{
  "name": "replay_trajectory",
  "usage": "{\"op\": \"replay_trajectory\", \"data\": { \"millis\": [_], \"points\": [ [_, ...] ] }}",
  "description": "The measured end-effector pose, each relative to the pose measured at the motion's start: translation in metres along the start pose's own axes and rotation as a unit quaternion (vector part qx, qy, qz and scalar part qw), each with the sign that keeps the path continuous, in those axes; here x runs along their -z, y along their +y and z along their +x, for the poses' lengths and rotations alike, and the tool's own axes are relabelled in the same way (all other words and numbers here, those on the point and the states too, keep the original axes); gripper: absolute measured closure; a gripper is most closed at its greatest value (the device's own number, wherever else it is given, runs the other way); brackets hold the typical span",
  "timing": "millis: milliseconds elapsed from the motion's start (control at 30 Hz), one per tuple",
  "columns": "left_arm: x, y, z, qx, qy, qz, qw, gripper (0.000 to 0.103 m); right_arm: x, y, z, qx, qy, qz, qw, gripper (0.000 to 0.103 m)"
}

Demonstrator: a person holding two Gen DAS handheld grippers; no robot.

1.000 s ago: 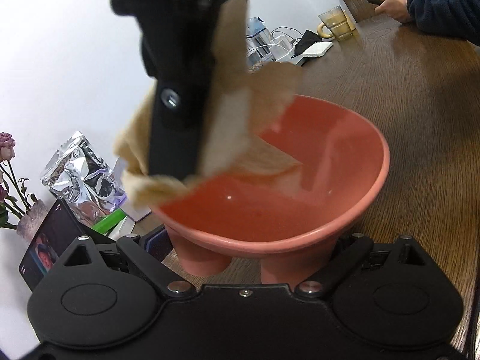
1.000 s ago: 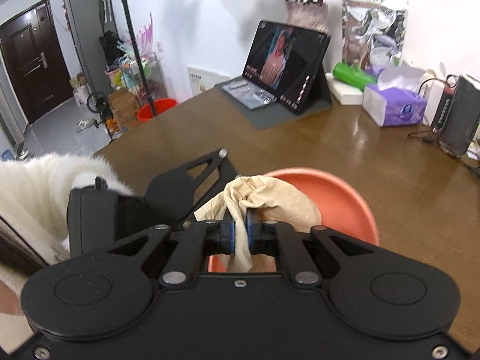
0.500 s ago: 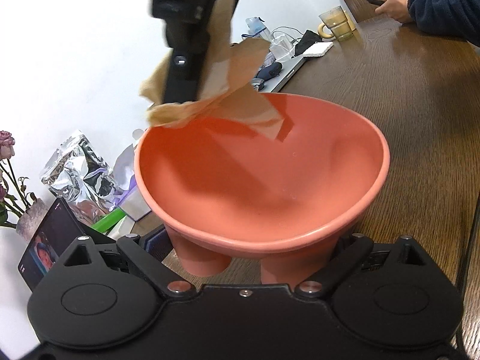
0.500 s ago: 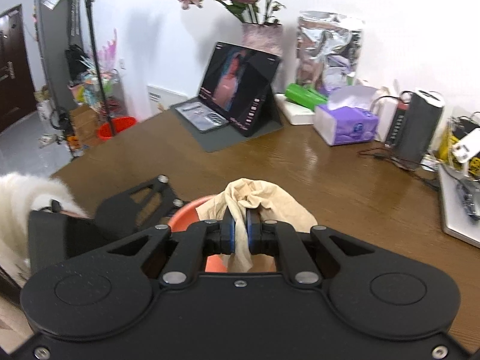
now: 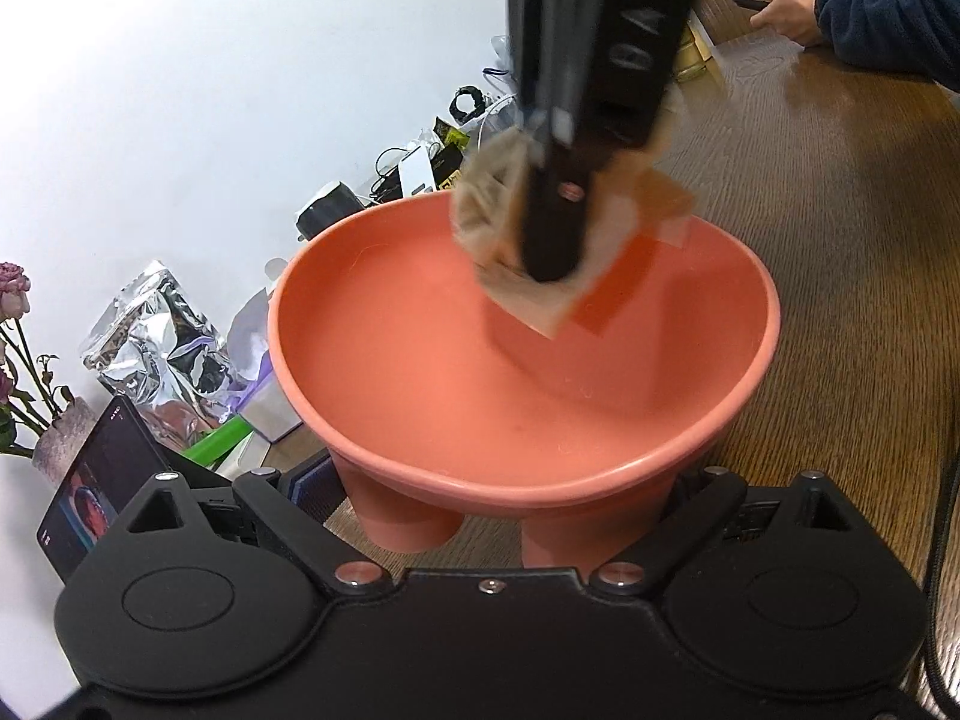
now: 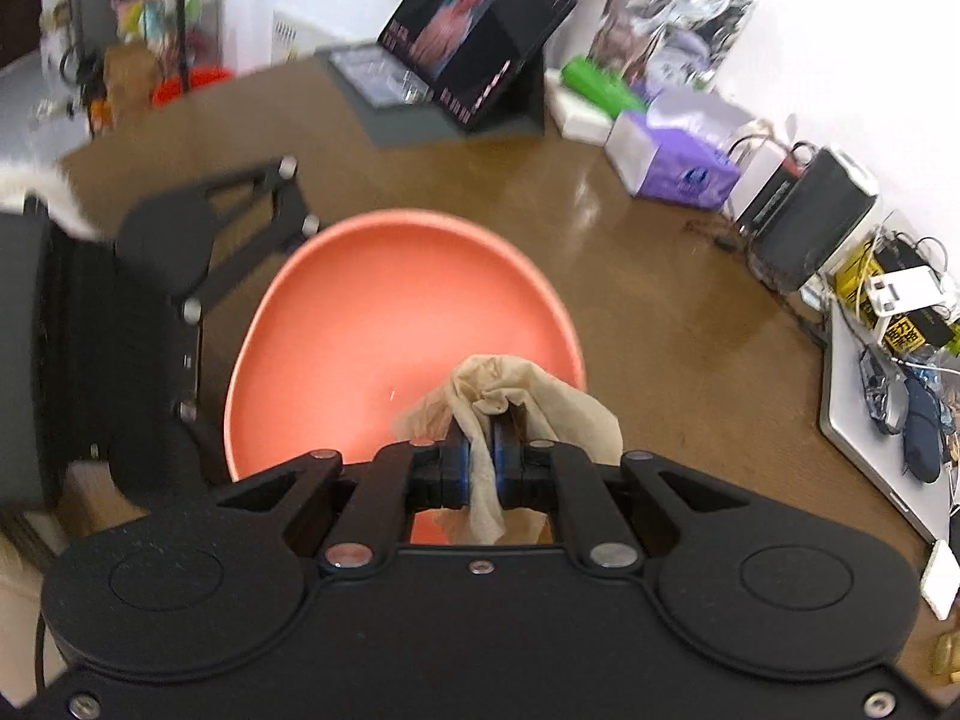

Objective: Clean bowl
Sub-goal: 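Lower the towel into the bowl and rub the bottom with the right tool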

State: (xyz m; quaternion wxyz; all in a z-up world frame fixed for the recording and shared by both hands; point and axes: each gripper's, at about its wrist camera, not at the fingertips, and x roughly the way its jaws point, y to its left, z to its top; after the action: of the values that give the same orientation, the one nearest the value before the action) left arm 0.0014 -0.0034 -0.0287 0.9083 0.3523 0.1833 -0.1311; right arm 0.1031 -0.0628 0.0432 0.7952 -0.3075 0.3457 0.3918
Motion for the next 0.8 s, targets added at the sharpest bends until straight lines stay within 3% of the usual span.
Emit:
{"op": "replay_trajectory", "data": {
  "millis": [300, 533, 800],
  "points": [
    [-0.001, 0.0, 0.001, 0.0, 0.003, -0.002, 1.0, 0.008, 0.007, 0.016, 0.022, -0.076, 0.039, -0.002, 0.996, 0.095],
    [0.0, 0.005, 0.007, 0.0, 0.003, -0.001, 1.0, 0.008, 0.001, 0.008, 0.021, -0.169, 0.001, 0.066, 0.983, 0.095],
    [0.001, 0.013, 0.015, 0.001, 0.004, -0.001, 1.0, 0.008, -0.001, -0.005, 0.019, -0.195, -0.084, 0.128, 0.969, 0.095]
  ]
}}
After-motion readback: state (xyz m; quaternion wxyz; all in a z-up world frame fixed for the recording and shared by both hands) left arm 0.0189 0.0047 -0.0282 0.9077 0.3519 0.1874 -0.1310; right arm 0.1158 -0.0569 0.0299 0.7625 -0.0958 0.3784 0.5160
